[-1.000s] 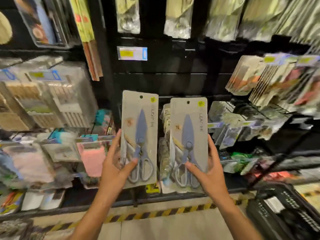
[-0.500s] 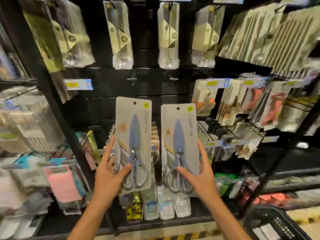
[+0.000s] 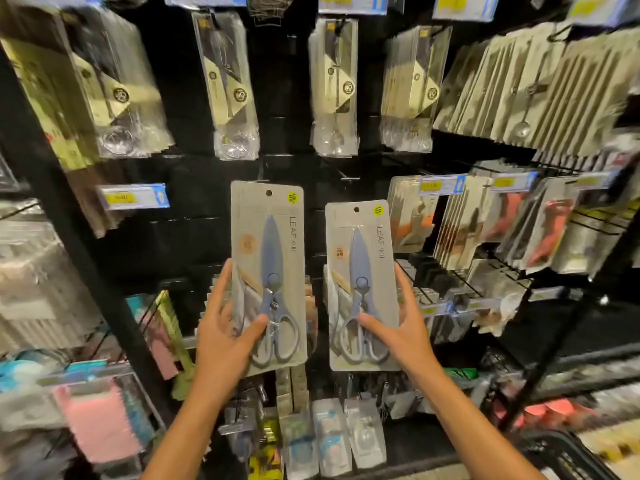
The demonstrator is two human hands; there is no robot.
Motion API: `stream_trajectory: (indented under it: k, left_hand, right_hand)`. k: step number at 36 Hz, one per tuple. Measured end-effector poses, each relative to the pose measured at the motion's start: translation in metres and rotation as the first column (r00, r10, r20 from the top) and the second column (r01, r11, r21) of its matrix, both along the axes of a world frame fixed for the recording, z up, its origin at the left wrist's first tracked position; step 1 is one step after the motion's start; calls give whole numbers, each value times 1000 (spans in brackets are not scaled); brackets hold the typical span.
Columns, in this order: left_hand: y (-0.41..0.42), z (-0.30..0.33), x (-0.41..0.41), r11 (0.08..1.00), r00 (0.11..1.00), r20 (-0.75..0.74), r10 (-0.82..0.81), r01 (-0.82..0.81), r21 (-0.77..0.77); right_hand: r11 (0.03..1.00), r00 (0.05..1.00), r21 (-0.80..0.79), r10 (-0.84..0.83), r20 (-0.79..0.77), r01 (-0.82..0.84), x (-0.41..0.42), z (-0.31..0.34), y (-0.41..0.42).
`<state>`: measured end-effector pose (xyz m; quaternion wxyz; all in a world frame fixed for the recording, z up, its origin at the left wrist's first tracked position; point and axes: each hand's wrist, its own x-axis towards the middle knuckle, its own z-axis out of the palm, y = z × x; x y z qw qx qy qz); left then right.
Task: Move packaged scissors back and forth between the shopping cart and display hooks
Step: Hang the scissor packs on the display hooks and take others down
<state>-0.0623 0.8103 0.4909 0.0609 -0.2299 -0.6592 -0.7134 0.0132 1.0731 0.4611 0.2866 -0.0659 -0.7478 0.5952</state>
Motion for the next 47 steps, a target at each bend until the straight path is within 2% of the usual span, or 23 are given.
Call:
stream_trajectory:
  k: [9,24,35,47]
  left_hand:
    - [5,3,-34,1000,1000,-23,11,-12,-26]
    - [21,9,-66,998,994,-98,47,-50,-35]
    - [29,13,-78,999,994,-95,46,-47,-15]
    - [35,27,-92,998,991,-120,53,-50,32]
  right_hand:
    - [1000,1000,18,-16,-19,16,-37,6,10]
    - [997,997,-49,57,-56,-60,-83,0,31]
    - [992,995,-88,91,-50,-95,-103,-11,37]
    - [979,991,190,50,121,-72,-166,-19,56]
